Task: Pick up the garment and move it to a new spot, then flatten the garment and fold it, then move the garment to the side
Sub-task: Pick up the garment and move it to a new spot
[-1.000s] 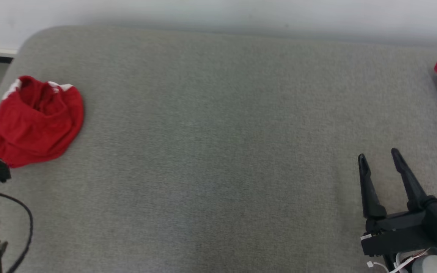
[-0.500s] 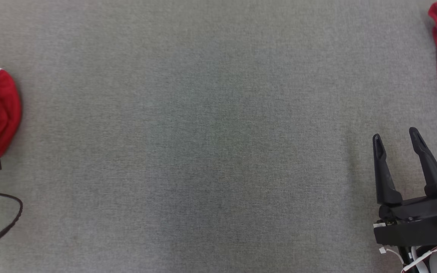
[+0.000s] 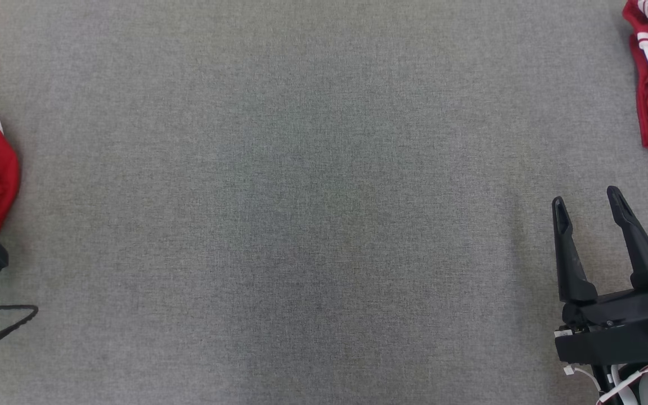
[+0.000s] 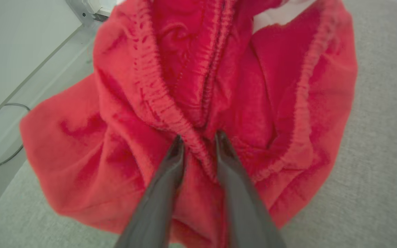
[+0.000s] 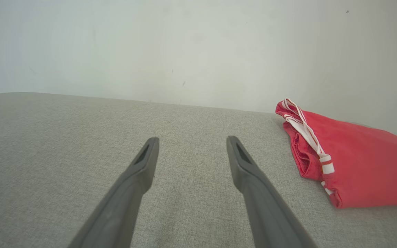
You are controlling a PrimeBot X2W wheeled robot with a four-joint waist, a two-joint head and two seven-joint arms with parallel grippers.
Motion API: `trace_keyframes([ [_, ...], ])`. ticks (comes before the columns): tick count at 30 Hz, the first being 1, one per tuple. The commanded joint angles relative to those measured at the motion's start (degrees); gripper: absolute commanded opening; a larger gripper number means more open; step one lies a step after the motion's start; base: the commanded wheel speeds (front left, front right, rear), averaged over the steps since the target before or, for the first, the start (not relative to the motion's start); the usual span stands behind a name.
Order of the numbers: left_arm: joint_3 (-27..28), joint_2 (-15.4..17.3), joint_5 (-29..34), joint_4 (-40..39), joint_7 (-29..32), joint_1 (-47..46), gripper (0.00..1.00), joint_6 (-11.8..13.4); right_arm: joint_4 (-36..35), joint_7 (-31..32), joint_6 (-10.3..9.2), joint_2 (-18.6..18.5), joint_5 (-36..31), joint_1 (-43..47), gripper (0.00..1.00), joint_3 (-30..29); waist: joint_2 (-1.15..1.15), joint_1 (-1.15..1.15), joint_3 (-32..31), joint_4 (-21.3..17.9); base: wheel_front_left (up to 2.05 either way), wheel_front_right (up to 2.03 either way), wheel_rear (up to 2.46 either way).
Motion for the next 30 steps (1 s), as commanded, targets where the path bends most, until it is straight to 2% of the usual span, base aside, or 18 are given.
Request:
trace_keyframes([
  [1, -0.07, 0.08, 0.15, 0.25, -0.64, -0.24, 0.0, -0.04, -0.27, 0.23, -0.12, 0.19, -0.07, 0.17, 1.0, 0.13, 0.0, 0.0, -0.15, 0.01, 0.0, 0.0, 0.0],
  [6, -0.39, 0.71, 0.52, -1.29, -7.58, -1.59, 0.0, 0.52, 0.61, -0.31, -0.12, 0.61, 0.5, 0.29, 1.0, 0.02, 0.0, 0.0, -1.74, 0.22, 0.0, 0.0, 0.0],
  [10, -1.75, 1.39, 1.2, -3.1, -11.87, -3.49, 0.0, -0.3, 2.06, -1.16, -0.12, 1.66, 1.05, 0.51, 1.0, 0.7, 0.0, 0.0, -4.02, 0.35, 0.0, 0.0, 0.0],
  [15, -5.1, 1.87, 3.34, -7.4, -14.31, -7.02, 0.0, -1.45, 5.05, -2.78, -0.12, 3.42, 1.49, 0.39, 1.0, 2.12, 0.0, 0.0, -7.7, -0.12, 0.0, 0.0, 0.0],
  [22, -10.71, 0.72, 4.57, -15.52, -13.84, -12.04, 0.0, -2.58, 9.92, -5.39, -0.12, 6.16, 2.29, 0.61, 1.0, 3.79, 0.0, 0.0, -13.37, -3.11, 0.0, 0.0, 0.0],
  [30, -18.95, -2.7, 2.02, -26.28, -8.06, -14.48, 0.0, -2.85, 14.43, -7.54, -0.12, 8.76, 3.2, 1.21, 1.0, 4.72, 0.0, 0.0, -17.76, -9.39, 0.0, 0.0, 0.0],
])
